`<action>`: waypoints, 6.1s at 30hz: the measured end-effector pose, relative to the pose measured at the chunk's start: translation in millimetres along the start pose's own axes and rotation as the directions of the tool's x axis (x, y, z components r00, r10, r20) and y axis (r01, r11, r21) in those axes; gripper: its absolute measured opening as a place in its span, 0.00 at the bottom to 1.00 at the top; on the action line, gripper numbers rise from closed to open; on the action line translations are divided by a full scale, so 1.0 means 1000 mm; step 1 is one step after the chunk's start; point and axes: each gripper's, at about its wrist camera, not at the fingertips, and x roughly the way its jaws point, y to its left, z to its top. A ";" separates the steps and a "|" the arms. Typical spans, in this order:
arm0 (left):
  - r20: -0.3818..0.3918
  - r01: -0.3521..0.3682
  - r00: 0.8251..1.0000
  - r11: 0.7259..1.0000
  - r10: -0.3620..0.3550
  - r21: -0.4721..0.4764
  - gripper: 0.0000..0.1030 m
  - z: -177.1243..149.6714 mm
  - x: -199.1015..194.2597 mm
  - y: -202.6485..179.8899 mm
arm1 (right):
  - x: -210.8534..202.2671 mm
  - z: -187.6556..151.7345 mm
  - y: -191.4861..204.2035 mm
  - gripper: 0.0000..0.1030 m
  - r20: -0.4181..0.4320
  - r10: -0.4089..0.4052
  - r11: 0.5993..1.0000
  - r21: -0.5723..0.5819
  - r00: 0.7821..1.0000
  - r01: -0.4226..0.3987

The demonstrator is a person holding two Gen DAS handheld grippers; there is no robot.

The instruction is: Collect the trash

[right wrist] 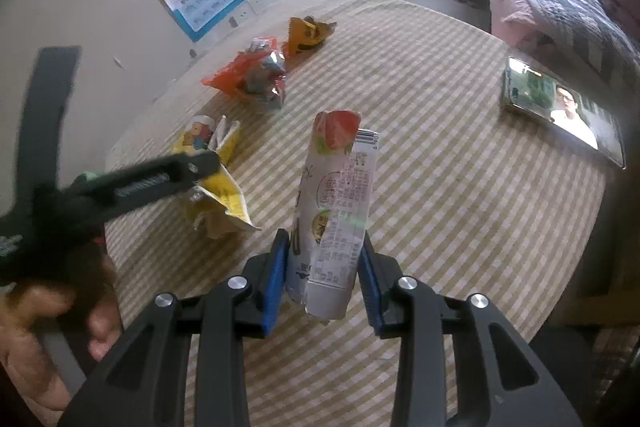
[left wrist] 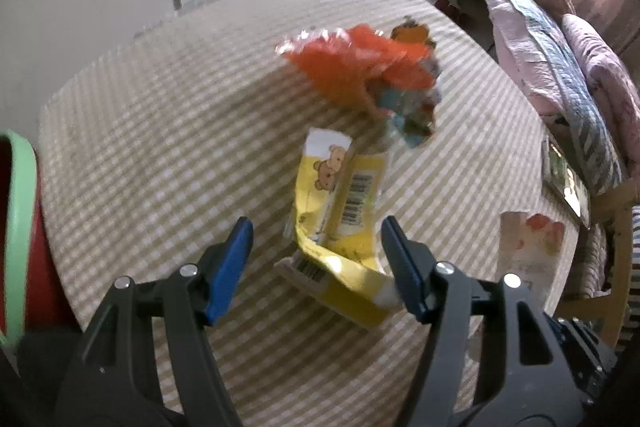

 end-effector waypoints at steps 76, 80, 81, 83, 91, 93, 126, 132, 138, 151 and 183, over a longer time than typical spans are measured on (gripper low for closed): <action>0.276 -0.005 0.960 0.987 0.050 -0.162 0.10 -0.057 -0.142 0.114 | -0.034 0.013 0.120 0.35 0.046 0.102 0.967 -0.241 0.994 -0.088; 0.275 0.004 0.960 0.986 0.044 -0.169 0.10 -0.060 -0.141 0.119 | -0.033 0.010 0.130 0.35 0.038 0.107 0.961 -0.260 0.994 -0.094; 0.276 0.006 0.960 0.985 0.042 -0.171 0.10 -0.060 -0.142 0.120 | -0.032 0.010 0.132 0.35 0.035 0.108 0.959 -0.265 0.994 -0.095; 0.279 0.008 0.959 0.985 0.042 -0.175 0.10 -0.060 -0.142 0.123 | -0.031 0.009 0.135 0.35 0.032 0.109 0.957 -0.274 0.994 -0.096; 0.295 0.005 0.954 0.978 0.057 -0.208 0.10 -0.062 -0.148 0.138 | -0.028 0.007 0.150 0.35 0.019 0.117 0.947 -0.304 0.993 -0.106; 0.293 0.005 0.954 0.976 0.060 -0.218 0.10 -0.063 -0.148 0.141 | -0.028 0.006 0.153 0.35 0.016 0.117 0.945 -0.310 0.993 -0.107; 0.372 -0.071 0.906 0.938 0.204 -0.340 0.10 -0.075 -0.188 0.207 | -0.020 0.001 0.211 0.36 -0.035 0.169 0.896 -0.411 0.985 -0.168; 0.367 -0.088 0.898 0.915 0.244 -0.393 0.10 -0.082 -0.190 0.235 | -0.014 -0.004 0.225 0.36 -0.052 0.166 0.883 -0.436 0.985 -0.172; 0.344 -0.098 0.896 0.880 0.281 -0.464 0.10 -0.094 -0.188 0.270 | -0.007 -0.004 0.253 0.26 -0.062 0.190 0.859 -0.472 0.980 -0.196; 0.320 -0.081 0.907 0.858 0.275 -0.508 0.10 -0.107 -0.185 0.299 | 0.047 -0.026 0.226 0.44 -0.275 0.093 0.867 -0.450 0.957 -0.214; 0.250 -0.197 0.895 0.830 0.370 -0.522 0.35 -0.098 -0.170 0.333 | 0.057 0.022 0.342 0.33 -0.259 0.315 0.793 -0.457 0.913 -0.403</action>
